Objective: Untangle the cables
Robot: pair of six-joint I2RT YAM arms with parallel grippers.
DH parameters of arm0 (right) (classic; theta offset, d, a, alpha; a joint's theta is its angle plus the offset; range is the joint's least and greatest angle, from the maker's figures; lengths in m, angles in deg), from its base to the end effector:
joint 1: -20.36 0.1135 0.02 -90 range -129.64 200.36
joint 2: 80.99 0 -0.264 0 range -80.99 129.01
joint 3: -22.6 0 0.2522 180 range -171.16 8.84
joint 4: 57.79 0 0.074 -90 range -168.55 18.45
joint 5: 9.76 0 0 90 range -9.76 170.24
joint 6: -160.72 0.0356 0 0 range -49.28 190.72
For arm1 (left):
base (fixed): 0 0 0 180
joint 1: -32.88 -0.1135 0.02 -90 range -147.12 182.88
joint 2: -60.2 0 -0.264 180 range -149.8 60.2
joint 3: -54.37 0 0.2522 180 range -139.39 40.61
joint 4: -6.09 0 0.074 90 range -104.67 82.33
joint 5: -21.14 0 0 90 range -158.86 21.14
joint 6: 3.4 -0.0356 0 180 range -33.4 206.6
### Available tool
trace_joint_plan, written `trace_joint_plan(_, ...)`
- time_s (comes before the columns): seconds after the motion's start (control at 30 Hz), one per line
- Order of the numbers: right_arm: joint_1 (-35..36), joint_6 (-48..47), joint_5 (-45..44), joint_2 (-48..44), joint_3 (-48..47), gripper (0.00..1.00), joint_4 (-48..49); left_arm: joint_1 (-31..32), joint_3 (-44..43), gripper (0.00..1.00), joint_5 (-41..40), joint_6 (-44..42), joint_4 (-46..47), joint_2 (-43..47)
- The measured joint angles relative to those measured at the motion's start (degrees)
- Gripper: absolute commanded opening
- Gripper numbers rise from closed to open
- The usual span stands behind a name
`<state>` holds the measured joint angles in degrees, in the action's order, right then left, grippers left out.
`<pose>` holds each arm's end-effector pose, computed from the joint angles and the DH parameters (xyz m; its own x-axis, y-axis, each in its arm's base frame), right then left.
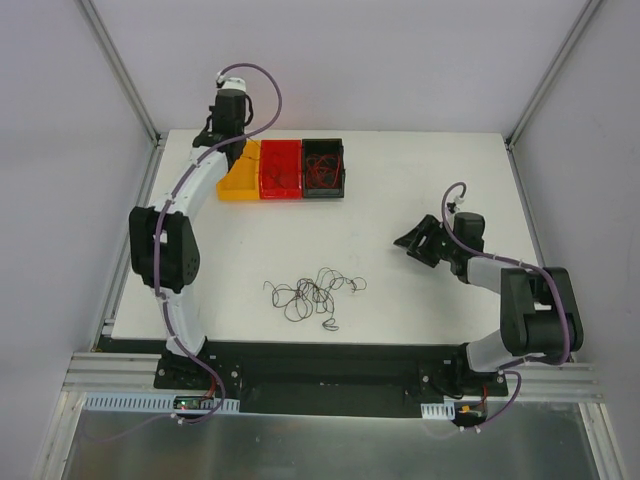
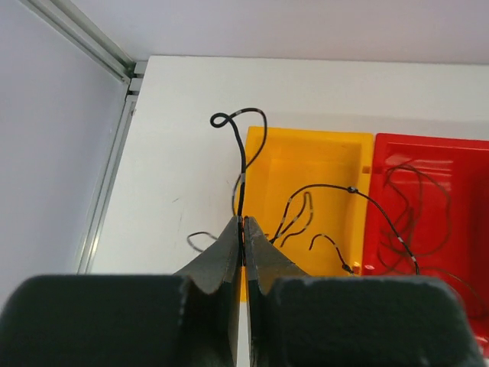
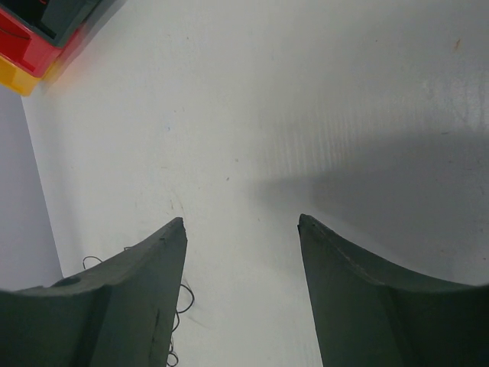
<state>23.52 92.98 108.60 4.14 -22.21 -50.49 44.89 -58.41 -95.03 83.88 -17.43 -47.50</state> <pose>0.2768 0.0322 0.1560 -0.6726 0.2967 -0.6779 -0.2068 0.8042 0.5572 0.4454 -0.0787 0.3538 -0.3196 0.1115 -0.9410 -0.2075 0.9607 0.1844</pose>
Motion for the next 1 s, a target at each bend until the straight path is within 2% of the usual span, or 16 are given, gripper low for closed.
trace_joint_plan(0.23, -0.02, 0.2, 0.61, 1.55, -0.02, 0.63, 0.42, 0.0, -3.76, 0.0, -2.75, -3.98, 0.02, -12.04)
trace_joint_plan(0.57, -0.02, 1.27, 1.64, 3.74, -0.13, 0.63, 2.34, -0.15, -4.63, 0.0, 5.53, 2.38, -1.51, -18.71)
trace_joint_plan(0.6, -0.02, 1.27, 1.75, 3.78, -0.13, 0.63, 2.45, -0.31, -5.01, 0.02, 5.81, 2.89, -1.73, -19.23)
trace_joint_plan(0.67, -0.02, 1.27, 1.99, 3.78, -0.13, 0.63, 2.56, -0.52, -5.57, 0.26, 6.27, 3.72, -2.62, -19.8)
trace_joint_plan(0.9, -0.02, 1.27, 2.58, 3.78, -0.24, 0.64, 2.73, -1.64, -6.62, 0.54, 6.21, 6.4, -6.16, -18.75)
trace_joint_plan(1.0, -0.02, 1.27, 2.62, 3.78, -0.24, 0.64, 2.73, -2.01, -5.92, 0.78, 6.45, 7.56, -8.07, -16.06)
